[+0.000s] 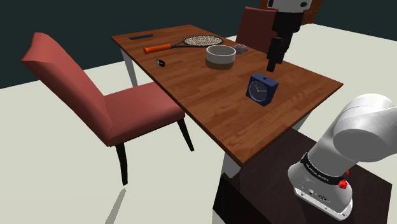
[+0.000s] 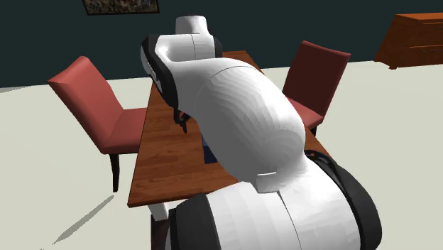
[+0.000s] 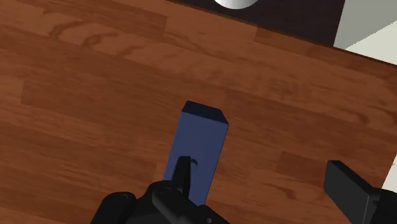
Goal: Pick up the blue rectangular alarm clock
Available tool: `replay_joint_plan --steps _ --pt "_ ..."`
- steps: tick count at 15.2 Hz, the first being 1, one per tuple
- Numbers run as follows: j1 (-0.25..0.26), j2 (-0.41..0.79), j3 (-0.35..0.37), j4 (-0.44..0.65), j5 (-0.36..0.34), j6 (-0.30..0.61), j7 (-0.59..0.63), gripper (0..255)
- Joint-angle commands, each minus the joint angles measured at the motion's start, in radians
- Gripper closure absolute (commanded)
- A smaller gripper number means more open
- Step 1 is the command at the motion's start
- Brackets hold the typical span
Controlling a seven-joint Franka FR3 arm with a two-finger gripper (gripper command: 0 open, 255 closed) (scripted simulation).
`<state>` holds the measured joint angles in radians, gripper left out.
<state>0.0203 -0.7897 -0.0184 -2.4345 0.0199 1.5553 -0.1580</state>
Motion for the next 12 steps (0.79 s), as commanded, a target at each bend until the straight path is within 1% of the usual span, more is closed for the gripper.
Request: replay_joint_plan --steps 1,8,12 --pt "0.000 0.000 0.000 0.000 0.000 0.000 0.000 0" --pt "-0.061 0.076 -0.029 -0.141 -0.063 0.297 0.020 0" --pt "-0.062 0.085 -0.030 -0.189 -0.065 0.354 0.021 0"
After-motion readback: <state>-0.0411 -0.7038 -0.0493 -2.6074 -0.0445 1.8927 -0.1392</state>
